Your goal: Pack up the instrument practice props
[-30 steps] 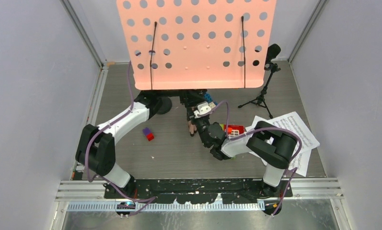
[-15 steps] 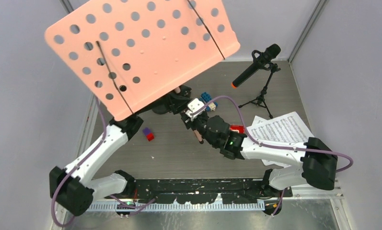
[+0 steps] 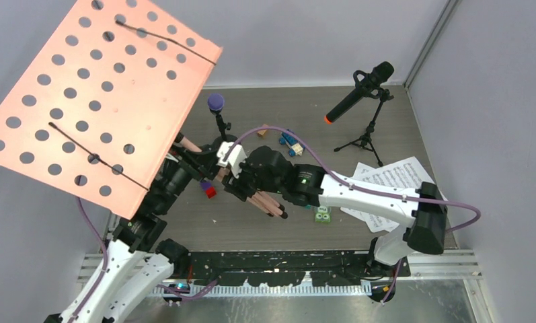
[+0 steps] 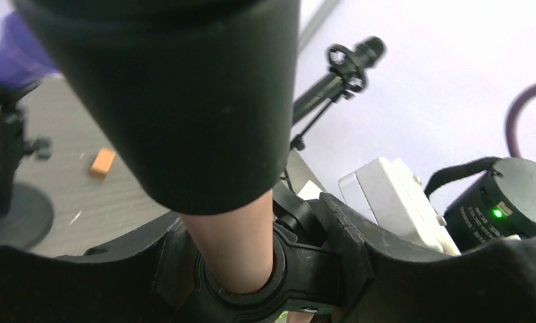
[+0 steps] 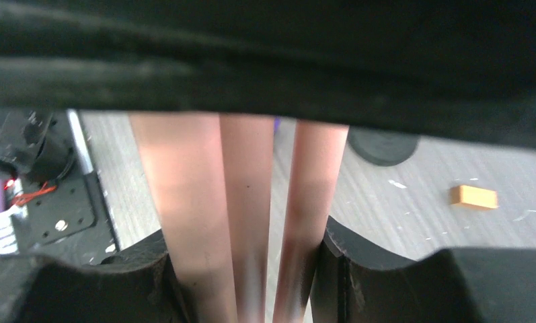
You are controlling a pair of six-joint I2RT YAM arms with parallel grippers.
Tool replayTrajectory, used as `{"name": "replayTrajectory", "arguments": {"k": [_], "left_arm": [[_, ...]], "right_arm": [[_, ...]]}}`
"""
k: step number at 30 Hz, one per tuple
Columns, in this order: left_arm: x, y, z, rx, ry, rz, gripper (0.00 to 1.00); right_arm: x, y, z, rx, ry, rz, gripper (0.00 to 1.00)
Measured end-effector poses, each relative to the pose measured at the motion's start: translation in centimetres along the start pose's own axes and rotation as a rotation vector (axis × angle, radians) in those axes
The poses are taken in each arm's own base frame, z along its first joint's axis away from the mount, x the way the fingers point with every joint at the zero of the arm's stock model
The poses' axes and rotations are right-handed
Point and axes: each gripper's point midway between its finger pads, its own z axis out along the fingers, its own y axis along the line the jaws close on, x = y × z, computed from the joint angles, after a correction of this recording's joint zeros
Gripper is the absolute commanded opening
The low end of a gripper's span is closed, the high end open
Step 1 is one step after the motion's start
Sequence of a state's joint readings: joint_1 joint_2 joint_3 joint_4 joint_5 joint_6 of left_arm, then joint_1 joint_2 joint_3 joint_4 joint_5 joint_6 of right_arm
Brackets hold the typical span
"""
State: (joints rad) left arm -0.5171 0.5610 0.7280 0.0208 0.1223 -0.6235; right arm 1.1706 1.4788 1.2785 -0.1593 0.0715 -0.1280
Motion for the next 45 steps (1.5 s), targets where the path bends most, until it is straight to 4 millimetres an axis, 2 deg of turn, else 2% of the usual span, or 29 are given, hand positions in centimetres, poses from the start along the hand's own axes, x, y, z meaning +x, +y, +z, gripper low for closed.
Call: {"name": "replayTrajectory", "arguments": {"k": [9,18,25,35,45], "left_arm": [[2.5,6.5,-5.0,-0.323,-0.080,-0.202,0.00],[4.4,11.1,-8.6,-0.543,-0.171,-0.343,0.00],[5.4,12.9,-9.2,-0.638,-0.184,-0.385,0.00],[8.1,16.3,-9.6,-0.783,-0.187,-0.420,0.00],[11.1,19.3,-8.4,-0.913,-0.165,-0.457,0.00]], "right_arm": [[3.5,3.8,3.0,-0.199,0.220,0.004,0.01],[5.1,5.3,4.9,-0.347,0.271,0.040,0.00],[6.0,5.2,6.0,-0.380,0.270,0.059,0.00],[8.9,4.8,7.7,-0.438,0.296,0.114,0.01],[12.0,3.0,9.1,-0.483,0.341,0.190,0.00]]}}
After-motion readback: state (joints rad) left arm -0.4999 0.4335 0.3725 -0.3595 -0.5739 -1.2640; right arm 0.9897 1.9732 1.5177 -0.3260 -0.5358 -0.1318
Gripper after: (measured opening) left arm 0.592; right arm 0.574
